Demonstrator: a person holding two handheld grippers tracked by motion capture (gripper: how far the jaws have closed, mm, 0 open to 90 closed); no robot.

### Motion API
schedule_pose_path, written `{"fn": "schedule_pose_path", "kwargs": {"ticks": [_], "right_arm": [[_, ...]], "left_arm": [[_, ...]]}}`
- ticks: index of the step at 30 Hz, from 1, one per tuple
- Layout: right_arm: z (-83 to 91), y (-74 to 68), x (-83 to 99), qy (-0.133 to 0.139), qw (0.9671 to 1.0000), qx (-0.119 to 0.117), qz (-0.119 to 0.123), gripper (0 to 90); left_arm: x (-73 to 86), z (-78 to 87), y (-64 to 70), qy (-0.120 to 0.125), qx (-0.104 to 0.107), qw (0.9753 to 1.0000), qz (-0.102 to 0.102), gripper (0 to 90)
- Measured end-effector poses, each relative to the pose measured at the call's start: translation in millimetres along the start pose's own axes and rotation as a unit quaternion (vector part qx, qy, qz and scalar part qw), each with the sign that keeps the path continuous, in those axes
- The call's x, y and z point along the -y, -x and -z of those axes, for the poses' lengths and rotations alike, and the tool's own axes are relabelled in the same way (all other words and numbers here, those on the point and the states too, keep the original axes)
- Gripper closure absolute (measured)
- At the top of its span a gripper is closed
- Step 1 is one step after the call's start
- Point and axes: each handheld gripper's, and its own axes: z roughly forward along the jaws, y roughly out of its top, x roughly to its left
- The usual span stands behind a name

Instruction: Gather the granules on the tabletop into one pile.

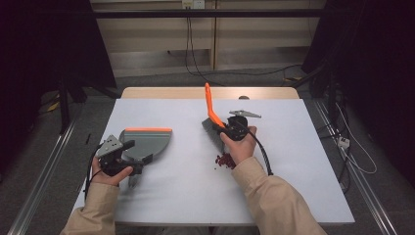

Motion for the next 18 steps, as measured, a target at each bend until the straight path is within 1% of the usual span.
{"fn": "schedule_pose_path", "kwargs": {"ticks": [1, 2, 4, 6, 7, 8, 14, 15, 16, 18], "right_arm": [[-2.1, 1.4, -1.7, 0.001, 1.0, 0.0, -0.005, 71.1], [-4.3, 2.6, -3.1, 0.003, 1.0, 0.006, -0.004, 71.1], [-10.5, 5.4, -4.9, 0.002, 0.9999, 0.015, 0.007, 71.1], [-14.9, 7.9, -3.7, -0.004, 0.9997, 0.023, 0.007, 71.1], [-16.4, 9.1, -1.7, -0.011, 0.9996, 0.024, 0.006, 71.1], [-17.0, 9.6, 0.1, -0.02, 0.9995, 0.024, 0.008, 71.1], [-2.9, 2.9, 2.1, -0.027, 0.9994, 0.008, 0.021, 71.2], [0.2, 3.1, 0.8, -0.019, 0.9997, -0.002, 0.014, 71.1], [3.9, 3.1, -1.0, -0.008, 0.9999, -0.005, 0.007, 71.1], [11.5, 2.9, -5.9, 0.003, 0.9999, -0.003, 0.013, 71.1]], "left_arm": [[0.1, 0.1, -0.4, 0.0, 0.0, 1.0, 0.0, 6.6], [0.1, 0.3, -0.9, 0.0, 0.0, 1.0, -0.001, 6.6], [0.4, 0.7, -1.2, -0.001, 0.0, 1.0, 0.001, 6.6], [0.6, 1.3, -1.3, 0.0, -0.001, 1.0, 0.001, 6.6], [0.5, 2.0, -1.6, 0.0, -0.001, 1.0, -0.001, 6.6], [0.7, 2.5, -1.3, 0.001, -0.002, 1.0, 0.002, 6.6], [1.6, 4.5, -2.6, -0.001, -0.007, 1.0, 0.002, 6.6], [1.3, 4.8, -2.4, -0.002, -0.007, 1.0, 0.003, 6.6], [1.0, 5.0, -1.9, -0.003, -0.006, 1.0, 0.004, 6.6], [0.5, 5.3, -1.0, -0.007, -0.008, 0.9999, 0.006, 6.8]]}}
